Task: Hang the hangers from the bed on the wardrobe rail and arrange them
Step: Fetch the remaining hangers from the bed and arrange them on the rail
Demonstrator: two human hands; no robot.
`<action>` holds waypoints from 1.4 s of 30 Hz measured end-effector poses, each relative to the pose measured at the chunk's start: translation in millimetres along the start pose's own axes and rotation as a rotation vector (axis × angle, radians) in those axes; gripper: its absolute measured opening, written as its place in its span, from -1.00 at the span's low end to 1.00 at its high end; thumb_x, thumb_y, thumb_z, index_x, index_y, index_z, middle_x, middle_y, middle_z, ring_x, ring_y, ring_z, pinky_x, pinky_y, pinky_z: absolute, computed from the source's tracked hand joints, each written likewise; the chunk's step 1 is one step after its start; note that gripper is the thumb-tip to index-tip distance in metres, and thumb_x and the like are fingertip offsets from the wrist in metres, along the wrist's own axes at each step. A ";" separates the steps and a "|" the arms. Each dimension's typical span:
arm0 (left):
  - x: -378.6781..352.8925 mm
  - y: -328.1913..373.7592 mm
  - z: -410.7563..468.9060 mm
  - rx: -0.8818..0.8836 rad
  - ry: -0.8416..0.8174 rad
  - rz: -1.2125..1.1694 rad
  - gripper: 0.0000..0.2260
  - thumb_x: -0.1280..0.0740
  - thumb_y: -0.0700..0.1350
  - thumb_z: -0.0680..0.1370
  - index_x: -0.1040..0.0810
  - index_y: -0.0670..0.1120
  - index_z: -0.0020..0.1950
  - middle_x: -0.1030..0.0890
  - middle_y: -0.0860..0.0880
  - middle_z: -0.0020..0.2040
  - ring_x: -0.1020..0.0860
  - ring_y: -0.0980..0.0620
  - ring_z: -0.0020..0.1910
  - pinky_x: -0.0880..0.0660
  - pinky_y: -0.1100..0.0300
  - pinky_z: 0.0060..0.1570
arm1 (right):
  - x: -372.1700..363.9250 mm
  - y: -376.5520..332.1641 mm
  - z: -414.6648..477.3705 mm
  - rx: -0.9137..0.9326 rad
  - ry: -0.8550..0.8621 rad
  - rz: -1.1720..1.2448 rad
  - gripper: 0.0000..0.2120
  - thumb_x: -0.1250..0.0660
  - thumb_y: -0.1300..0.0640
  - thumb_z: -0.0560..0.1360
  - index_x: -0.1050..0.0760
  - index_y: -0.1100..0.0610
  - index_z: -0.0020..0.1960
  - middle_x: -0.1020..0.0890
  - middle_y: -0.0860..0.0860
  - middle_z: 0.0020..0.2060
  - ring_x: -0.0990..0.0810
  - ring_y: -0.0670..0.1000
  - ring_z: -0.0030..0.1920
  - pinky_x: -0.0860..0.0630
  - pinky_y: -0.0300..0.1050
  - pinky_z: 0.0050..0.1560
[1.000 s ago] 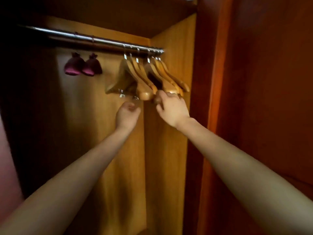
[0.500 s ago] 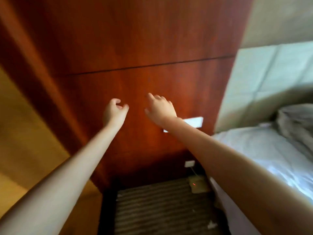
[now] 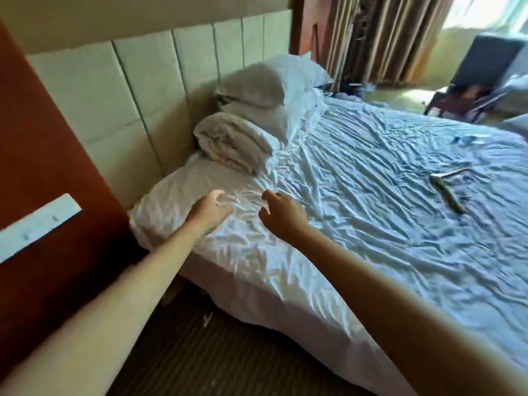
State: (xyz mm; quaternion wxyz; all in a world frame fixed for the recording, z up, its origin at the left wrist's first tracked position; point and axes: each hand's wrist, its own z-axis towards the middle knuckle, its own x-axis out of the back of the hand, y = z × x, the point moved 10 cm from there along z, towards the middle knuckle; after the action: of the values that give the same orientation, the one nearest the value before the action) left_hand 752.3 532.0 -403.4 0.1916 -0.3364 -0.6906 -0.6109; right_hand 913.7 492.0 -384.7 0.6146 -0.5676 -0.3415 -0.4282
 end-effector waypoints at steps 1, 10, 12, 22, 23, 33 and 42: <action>-35.1 22.8 -4.6 -0.029 -0.045 0.005 -0.51 -0.34 -0.02 0.53 -0.35 -0.09 0.43 -0.53 -0.18 0.25 -0.53 -0.15 0.17 -0.44 0.11 0.07 | 13.0 40.8 -18.0 -0.051 0.008 -0.013 -0.69 -0.20 0.11 0.52 -0.41 0.15 0.24 -0.55 0.18 0.14 -0.49 0.22 0.17 -0.42 0.04 0.07; -292.6 215.3 -80.8 -0.241 -0.369 0.019 -0.50 -0.30 -0.01 0.55 -0.30 -0.12 0.46 -0.51 -0.20 0.27 -0.51 -0.17 0.17 -0.44 0.09 0.05 | 130.1 320.9 -192.1 -0.482 0.026 -0.105 -0.68 -0.17 0.07 0.53 -0.40 0.14 0.25 -0.55 0.20 0.15 -0.51 0.21 0.16 -0.43 0.02 0.05; -341.4 256.3 -98.5 -0.295 -0.432 0.039 -0.51 -0.30 -0.03 0.55 -0.32 -0.12 0.45 -0.52 -0.21 0.26 -0.53 -0.18 0.15 -0.41 0.13 -0.01 | 151.3 369.9 -225.6 -0.563 0.035 -0.101 -0.66 -0.17 0.06 0.53 -0.39 0.13 0.28 -0.54 0.20 0.17 -0.50 0.21 0.18 -0.43 0.02 0.08; -524.8 394.4 -80.2 -0.402 -0.535 0.098 -0.53 -0.32 -0.03 0.53 -0.38 -0.16 0.39 -0.61 -0.19 0.08 -0.57 -0.13 0.05 -0.45 0.09 0.08 | 206.2 574.4 -270.0 -0.773 0.073 -0.047 -0.64 -0.20 0.07 0.49 -0.39 0.06 0.28 -0.54 0.16 0.19 -0.51 0.17 0.19 -0.43 -0.01 0.07; -543.7 404.4 -65.1 -0.391 -0.534 0.095 -0.52 -0.32 -0.03 0.53 -0.37 -0.16 0.40 -0.60 -0.20 0.11 -0.57 -0.14 0.07 -0.45 0.09 0.08 | 208.6 596.6 -261.8 -0.774 0.074 -0.048 -0.64 -0.20 0.06 0.50 -0.40 0.06 0.28 -0.55 0.16 0.19 -0.51 0.17 0.19 -0.44 -0.01 0.08; -689.6 484.7 85.4 -0.272 -0.503 0.115 -0.50 -0.31 0.01 0.53 -0.35 -0.14 0.41 -0.52 -0.19 0.28 -0.52 -0.17 0.20 -0.50 0.01 0.15 | 210.7 783.5 -170.0 -0.794 -0.047 -0.061 -0.60 -0.20 -0.02 0.52 -0.35 0.07 0.32 -0.50 0.13 0.24 -0.48 0.17 0.22 -0.45 0.04 0.09; -833.0 499.4 217.3 -0.194 -0.516 0.205 -0.68 -0.26 -0.02 0.53 -0.43 -0.14 0.22 -0.53 -0.12 0.04 -0.50 -0.10 -0.01 -0.43 0.12 -0.09 | 158.4 958.8 -80.0 -0.860 -0.178 -0.061 -0.53 -0.20 -0.10 0.52 -0.31 0.10 0.35 -0.48 0.16 0.23 -0.46 0.18 0.23 -0.44 0.03 0.12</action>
State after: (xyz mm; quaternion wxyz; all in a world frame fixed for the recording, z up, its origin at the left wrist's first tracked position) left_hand 1716.4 565.0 -648.4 0.0374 -0.5655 -0.6171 -0.5459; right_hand 1848.2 380.1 -639.6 0.2777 -0.7962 -0.2003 -0.4988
